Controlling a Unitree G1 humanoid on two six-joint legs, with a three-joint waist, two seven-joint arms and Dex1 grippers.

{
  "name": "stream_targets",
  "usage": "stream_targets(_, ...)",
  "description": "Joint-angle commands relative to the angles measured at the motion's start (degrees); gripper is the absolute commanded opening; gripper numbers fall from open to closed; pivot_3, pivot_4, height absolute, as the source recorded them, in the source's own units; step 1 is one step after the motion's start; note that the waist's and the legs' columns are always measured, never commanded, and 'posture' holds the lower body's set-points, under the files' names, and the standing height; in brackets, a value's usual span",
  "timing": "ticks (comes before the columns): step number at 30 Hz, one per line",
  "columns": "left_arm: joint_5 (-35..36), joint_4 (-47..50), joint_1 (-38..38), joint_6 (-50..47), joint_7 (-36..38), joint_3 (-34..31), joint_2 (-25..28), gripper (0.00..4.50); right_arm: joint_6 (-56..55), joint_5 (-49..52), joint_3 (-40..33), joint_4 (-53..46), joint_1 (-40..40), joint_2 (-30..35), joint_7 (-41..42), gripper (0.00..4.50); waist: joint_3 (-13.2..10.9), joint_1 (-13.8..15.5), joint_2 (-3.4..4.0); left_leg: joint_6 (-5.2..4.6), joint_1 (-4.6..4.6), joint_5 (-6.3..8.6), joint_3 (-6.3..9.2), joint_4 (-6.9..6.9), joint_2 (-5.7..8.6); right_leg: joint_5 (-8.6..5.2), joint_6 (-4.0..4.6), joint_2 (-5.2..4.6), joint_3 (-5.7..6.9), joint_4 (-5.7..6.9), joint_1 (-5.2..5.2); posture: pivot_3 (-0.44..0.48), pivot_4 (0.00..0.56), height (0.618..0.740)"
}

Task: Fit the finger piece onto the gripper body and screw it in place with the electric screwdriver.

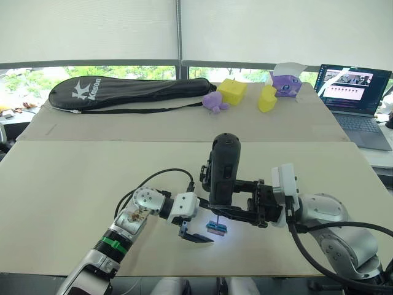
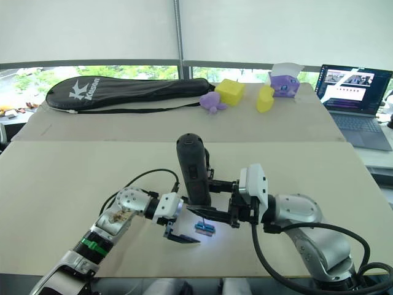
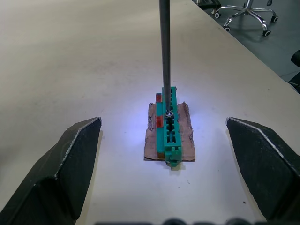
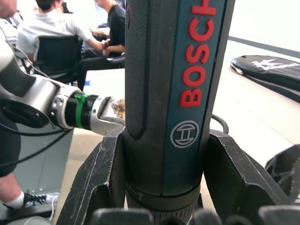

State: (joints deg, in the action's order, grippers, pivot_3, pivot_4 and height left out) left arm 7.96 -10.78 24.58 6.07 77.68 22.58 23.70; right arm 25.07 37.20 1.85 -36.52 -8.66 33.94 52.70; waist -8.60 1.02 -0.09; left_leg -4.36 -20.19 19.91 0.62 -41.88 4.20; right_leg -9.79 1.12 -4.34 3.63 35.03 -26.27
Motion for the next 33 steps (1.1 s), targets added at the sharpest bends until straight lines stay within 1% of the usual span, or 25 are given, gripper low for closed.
stream_targets(1, 0.77, 1.49, -0.06, 0.06, 0.32, 0.24, -0.02, 4.50, -2.14, 0.83, -0.36, -1.64, -0.89, -0.62, 0.05, 1.96, 0.00, 0.00, 0.00, 0.00, 0.00, 0.00, 0.00, 0.00, 0.00, 0.00, 0.00, 0.00, 0.00, 0.00, 0.00, 0.000, 0.150, 0.740)
stream_targets(33, 0.45, 0.57, 0.70, 0.36, 0.08, 0.26, -0.55, 4.50, -0.02, 2.99, -0.83, -3.29, -0.65, -0.12, -0.26, 1.96, 0.00, 0.00, 0.00, 0.00, 0.00, 0.00, 0.00, 0.00, 0.00, 0.00, 0.00, 0.00, 0.00, 0.01, 0.00, 0.000, 0.150, 0.740)
